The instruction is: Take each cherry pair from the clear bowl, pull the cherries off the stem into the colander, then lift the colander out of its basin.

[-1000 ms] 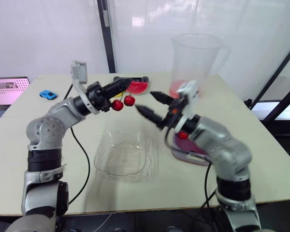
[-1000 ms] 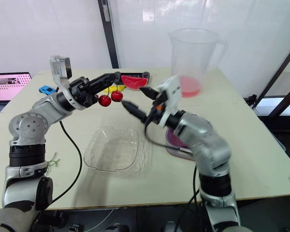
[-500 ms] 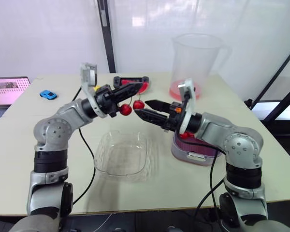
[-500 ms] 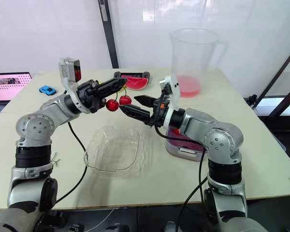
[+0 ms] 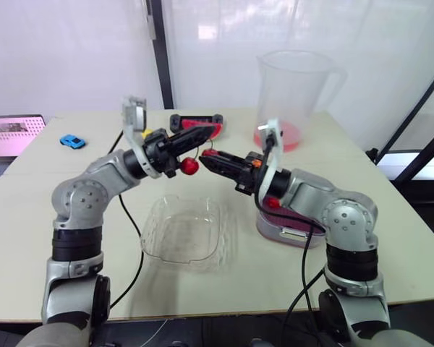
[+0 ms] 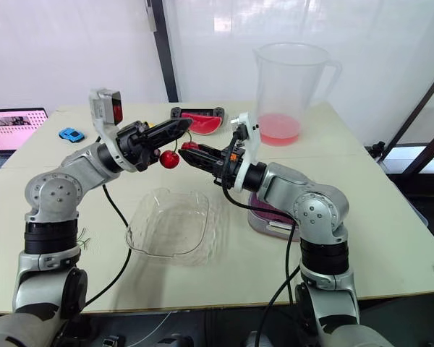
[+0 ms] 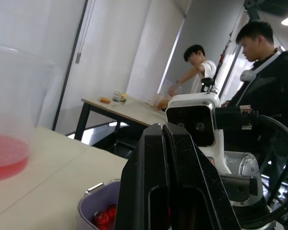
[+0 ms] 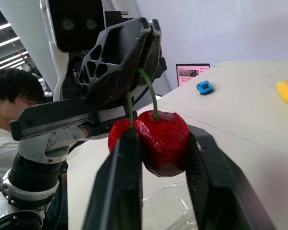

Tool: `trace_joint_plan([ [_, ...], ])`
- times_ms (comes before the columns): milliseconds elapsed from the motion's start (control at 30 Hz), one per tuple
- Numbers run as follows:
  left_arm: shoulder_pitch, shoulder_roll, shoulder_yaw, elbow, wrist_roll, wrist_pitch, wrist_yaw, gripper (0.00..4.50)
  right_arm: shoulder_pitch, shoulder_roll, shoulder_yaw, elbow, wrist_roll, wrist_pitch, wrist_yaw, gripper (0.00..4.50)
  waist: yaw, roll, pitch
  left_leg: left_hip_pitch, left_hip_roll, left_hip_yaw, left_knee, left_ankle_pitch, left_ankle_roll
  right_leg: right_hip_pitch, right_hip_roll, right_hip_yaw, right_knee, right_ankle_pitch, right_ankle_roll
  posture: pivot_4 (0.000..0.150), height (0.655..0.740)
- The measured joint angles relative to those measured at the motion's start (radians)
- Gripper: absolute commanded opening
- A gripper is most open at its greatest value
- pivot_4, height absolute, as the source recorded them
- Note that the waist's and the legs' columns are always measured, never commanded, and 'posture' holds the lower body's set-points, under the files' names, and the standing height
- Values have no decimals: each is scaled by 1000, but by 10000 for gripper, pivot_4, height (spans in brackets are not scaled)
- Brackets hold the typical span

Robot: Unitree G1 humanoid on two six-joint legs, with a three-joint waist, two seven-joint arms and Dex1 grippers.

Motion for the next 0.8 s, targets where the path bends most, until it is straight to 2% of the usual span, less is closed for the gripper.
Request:
trace_joint_plan([
  [300, 0, 0, 0, 9, 3, -4, -4, 0, 0, -37, 19, -2, -1, -5, 16, 5854, 0, 0, 0, 0, 0, 0, 0, 0, 0, 0, 0, 0, 0, 0, 0, 1500, 7400],
  [600, -5, 0, -2, 39, 6, -24, -11, 0, 45, -249, 116, -29, -22, 65, 114, 5854, 1, 0, 0, 0, 0, 0, 0, 0, 0, 1, 0, 0, -1, 0, 0, 1500, 7400],
  [800, -6, 0, 2, 38, 6, -28, -8, 0, 54, -310, 93, -6, -16, 116, 137, 5854, 0, 0, 0, 0, 0, 0, 0, 0, 1, 1, 0, 0, -1, 0, 0, 1500, 7400],
])
